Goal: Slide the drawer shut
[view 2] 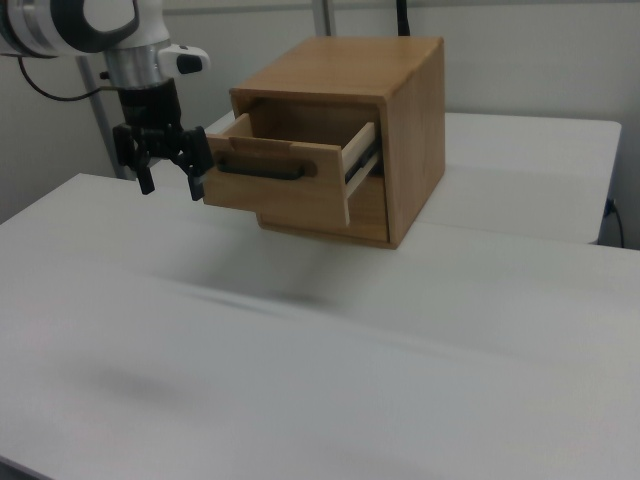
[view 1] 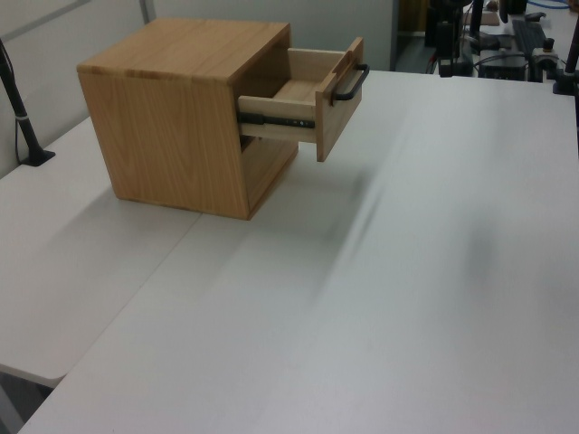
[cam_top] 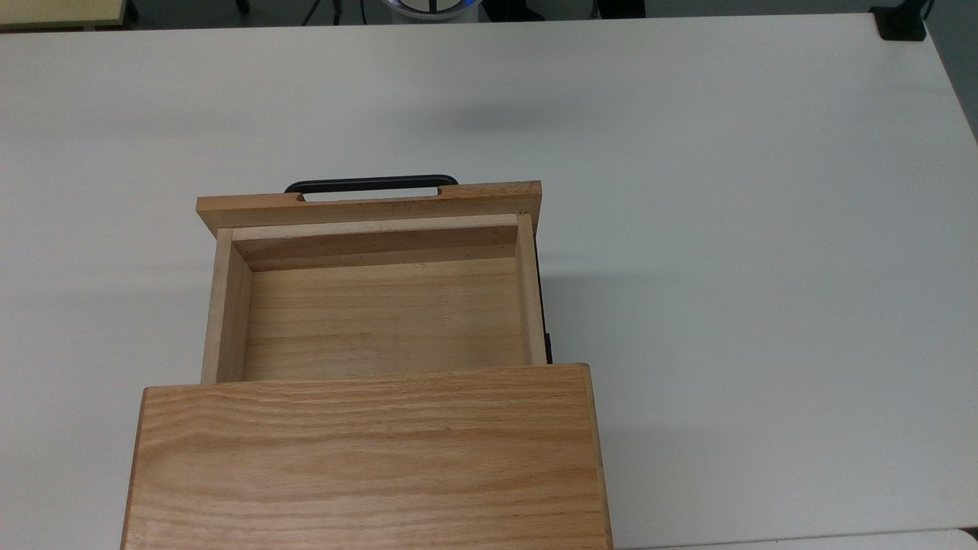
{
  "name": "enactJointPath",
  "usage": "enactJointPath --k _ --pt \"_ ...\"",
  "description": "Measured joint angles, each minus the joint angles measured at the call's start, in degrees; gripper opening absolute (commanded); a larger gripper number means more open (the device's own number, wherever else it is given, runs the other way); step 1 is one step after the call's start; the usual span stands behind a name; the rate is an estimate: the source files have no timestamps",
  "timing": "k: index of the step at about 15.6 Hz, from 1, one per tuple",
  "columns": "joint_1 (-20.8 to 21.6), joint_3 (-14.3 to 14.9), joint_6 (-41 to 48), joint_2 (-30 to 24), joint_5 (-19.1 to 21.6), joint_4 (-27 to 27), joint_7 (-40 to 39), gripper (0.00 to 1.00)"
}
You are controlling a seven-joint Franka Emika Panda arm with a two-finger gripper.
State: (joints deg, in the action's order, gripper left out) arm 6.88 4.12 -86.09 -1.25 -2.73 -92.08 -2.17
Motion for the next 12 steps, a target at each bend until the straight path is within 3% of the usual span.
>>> enactJointPath --k 9,10,12 --pt "0.67 0.29 0.0 0.17 -0.18 0.0 -0.03 1.0" --pt "0.67 0.3 0.0 0.17 -0.18 0.0 -0.03 0.95" --pt "0.67 0.31 0.0 0.2 -0.18 0.0 -0.05 0.54"
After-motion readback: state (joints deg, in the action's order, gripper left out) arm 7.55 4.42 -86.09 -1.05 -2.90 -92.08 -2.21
